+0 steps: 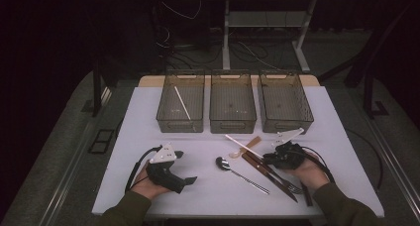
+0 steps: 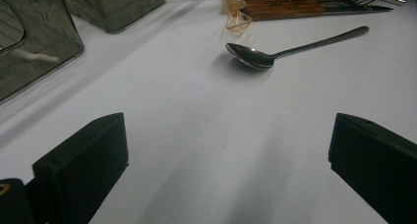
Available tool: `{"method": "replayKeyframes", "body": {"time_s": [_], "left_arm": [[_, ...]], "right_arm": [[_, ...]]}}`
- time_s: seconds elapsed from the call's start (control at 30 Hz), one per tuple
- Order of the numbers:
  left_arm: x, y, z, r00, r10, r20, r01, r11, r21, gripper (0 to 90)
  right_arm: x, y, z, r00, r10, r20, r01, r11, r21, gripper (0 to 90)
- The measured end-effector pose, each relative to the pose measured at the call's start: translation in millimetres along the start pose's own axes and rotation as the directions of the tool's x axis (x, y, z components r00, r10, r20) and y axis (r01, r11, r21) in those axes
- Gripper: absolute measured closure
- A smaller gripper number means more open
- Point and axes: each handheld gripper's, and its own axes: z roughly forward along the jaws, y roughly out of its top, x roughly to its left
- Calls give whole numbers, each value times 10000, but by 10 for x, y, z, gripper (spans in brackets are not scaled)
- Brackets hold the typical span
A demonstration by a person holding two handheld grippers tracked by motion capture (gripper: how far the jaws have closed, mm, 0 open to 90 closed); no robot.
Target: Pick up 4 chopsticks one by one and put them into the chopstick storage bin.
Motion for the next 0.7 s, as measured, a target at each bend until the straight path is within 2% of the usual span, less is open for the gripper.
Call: {"method": "replayKeyframes", "body": {"time_s": [0.33,0.5,0.7], "left_arm": [[0,1,0,10000,35,2,-35,10000,-6,3],[0,2,-1,10000,44,0,-44,10000,-10,3],[0,2,-1,10000,61,3,-61,10000,-19,3]], "right_arm": [[2,124,18,10000,-76,-1,76,9960,885,839],[8,138,22,9999,-105,42,101,9954,957,851],[-8,123,17,9999,103,-16,-101,9963,853,853]]}}
